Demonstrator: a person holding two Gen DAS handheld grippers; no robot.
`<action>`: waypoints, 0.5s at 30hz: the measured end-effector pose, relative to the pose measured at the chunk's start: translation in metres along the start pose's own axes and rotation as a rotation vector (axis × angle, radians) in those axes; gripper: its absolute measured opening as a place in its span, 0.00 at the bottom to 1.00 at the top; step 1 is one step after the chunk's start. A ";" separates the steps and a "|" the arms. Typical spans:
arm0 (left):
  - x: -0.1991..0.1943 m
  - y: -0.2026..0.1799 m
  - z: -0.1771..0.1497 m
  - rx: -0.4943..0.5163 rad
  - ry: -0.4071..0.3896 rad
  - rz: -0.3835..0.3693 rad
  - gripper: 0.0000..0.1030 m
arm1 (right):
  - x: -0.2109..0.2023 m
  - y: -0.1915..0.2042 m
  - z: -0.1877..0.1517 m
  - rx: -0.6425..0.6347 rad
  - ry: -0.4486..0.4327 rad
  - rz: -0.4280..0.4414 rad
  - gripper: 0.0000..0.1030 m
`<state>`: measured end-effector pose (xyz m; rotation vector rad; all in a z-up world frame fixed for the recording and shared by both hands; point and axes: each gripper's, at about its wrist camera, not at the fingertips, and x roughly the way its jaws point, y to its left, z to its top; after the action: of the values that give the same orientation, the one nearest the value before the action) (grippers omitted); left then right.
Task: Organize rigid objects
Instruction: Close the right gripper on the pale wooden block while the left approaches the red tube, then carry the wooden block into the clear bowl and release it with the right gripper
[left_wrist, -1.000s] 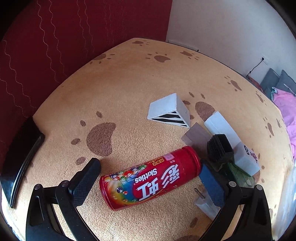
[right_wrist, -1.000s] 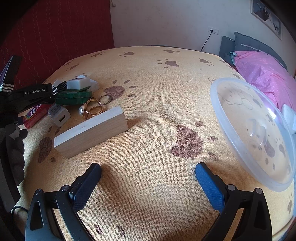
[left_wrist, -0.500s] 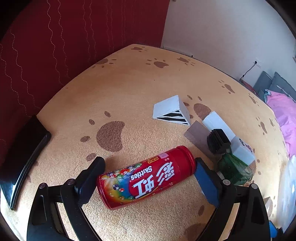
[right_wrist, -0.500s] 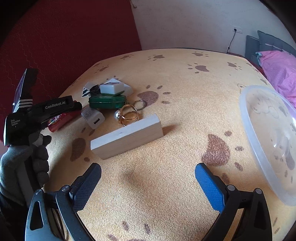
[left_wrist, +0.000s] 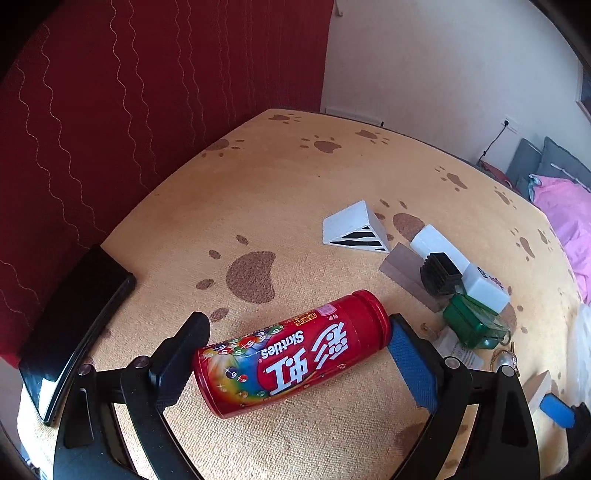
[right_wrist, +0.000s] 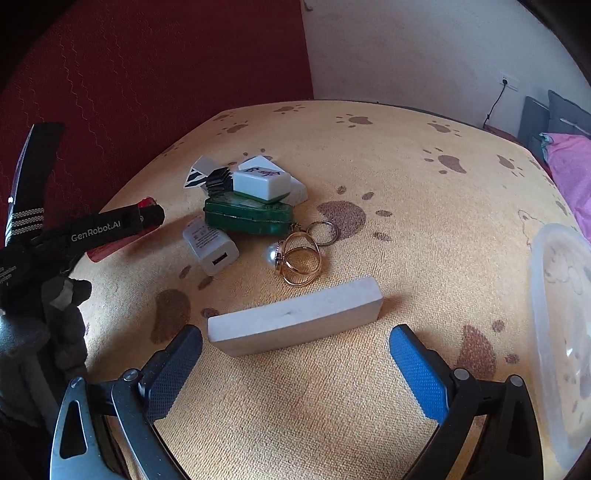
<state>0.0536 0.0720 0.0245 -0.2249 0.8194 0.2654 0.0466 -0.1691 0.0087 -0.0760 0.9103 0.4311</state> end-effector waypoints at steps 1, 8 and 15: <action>0.000 0.000 0.000 0.000 0.002 -0.003 0.93 | 0.002 0.000 0.001 -0.005 0.000 -0.004 1.00; 0.004 0.000 -0.002 0.004 0.017 -0.009 0.93 | 0.012 0.000 0.003 -0.025 0.007 -0.032 0.97; 0.007 -0.003 -0.003 0.013 0.027 -0.008 0.93 | 0.008 0.006 0.001 -0.065 -0.016 -0.037 0.92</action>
<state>0.0570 0.0692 0.0176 -0.2198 0.8465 0.2497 0.0489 -0.1606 0.0036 -0.1480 0.8782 0.4262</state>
